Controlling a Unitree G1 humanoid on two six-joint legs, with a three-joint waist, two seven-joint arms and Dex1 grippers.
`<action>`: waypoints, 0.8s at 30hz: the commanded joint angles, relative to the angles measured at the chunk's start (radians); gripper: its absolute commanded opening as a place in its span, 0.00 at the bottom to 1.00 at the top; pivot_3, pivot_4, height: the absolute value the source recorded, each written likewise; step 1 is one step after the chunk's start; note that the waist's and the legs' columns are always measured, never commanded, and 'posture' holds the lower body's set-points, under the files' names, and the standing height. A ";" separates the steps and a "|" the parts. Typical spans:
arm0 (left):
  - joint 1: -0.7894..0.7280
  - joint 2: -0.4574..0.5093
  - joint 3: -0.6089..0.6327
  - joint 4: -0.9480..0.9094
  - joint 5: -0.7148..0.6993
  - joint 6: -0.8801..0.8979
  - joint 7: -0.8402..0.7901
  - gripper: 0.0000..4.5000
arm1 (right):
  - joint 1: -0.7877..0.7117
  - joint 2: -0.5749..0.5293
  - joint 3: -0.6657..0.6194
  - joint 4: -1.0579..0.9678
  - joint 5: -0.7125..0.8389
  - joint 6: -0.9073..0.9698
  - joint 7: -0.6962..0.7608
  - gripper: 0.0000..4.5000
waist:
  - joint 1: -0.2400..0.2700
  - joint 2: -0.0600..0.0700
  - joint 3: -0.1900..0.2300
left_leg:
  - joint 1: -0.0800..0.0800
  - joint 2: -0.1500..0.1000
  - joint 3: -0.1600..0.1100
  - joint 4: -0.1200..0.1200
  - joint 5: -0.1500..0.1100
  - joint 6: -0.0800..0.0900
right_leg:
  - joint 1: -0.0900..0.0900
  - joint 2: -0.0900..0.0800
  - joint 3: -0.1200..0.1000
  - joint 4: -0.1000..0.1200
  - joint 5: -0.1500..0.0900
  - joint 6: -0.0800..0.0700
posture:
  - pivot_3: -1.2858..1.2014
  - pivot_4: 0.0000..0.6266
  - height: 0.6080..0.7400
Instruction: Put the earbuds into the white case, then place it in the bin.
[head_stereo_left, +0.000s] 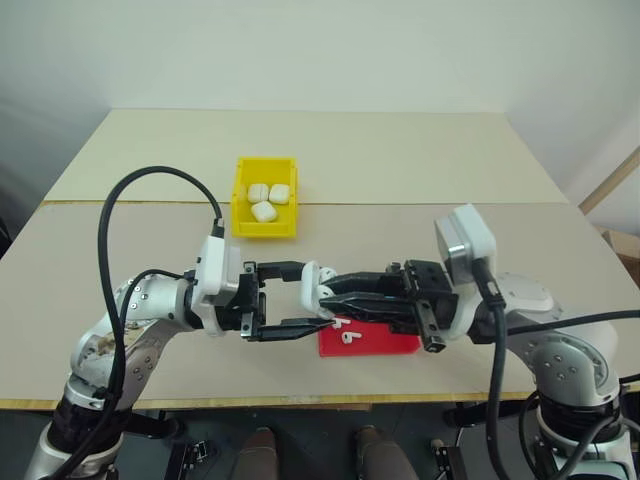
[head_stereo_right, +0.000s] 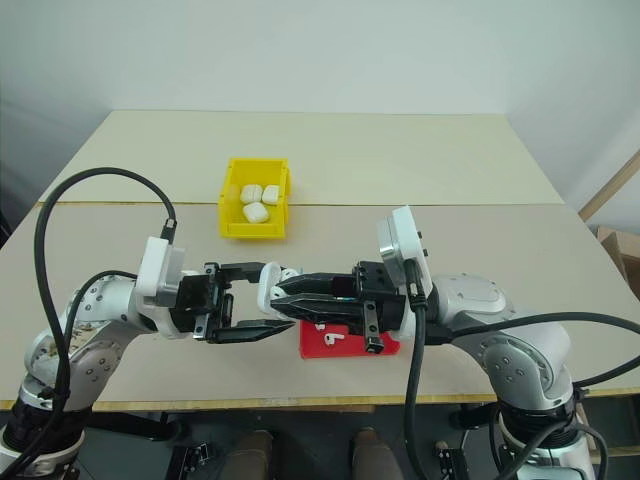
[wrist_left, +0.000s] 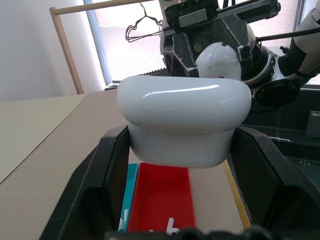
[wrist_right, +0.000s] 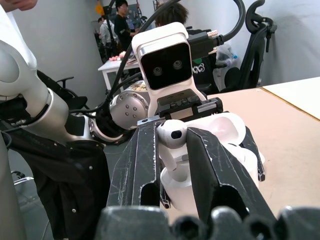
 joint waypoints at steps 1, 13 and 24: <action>-0.007 -0.001 0.014 -0.044 -0.007 -0.011 0.008 0.62 | 0.011 -0.012 0.003 -0.019 -0.010 -0.035 0.011 0.18 | 0.000 0.000 0.000 | 0.000 0.000 0.000 0.000 0.000 0.000 | 0.000 0.000 0.000 0.000 0.000 0.000 | 0.52 0.24 1.00; 0.005 0.001 0.019 -0.046 -0.003 -0.014 0.009 0.62 | 0.017 -0.016 0.023 -0.012 -0.030 -0.064 0.038 0.18 | 0.000 0.000 0.000 | 0.000 0.000 0.000 0.000 0.000 0.000 | 0.000 0.000 0.000 0.000 0.000 0.000 | 0.52 0.24 1.00; -0.004 -0.009 0.009 -0.035 0.003 -0.020 0.010 0.62 | 0.042 -0.020 0.026 -0.026 -0.093 -0.120 0.043 0.18 | 0.001 0.000 0.000 | 0.000 0.000 0.000 0.000 0.000 0.000 | 0.000 0.000 0.000 0.000 0.000 0.000 | 0.52 0.24 1.00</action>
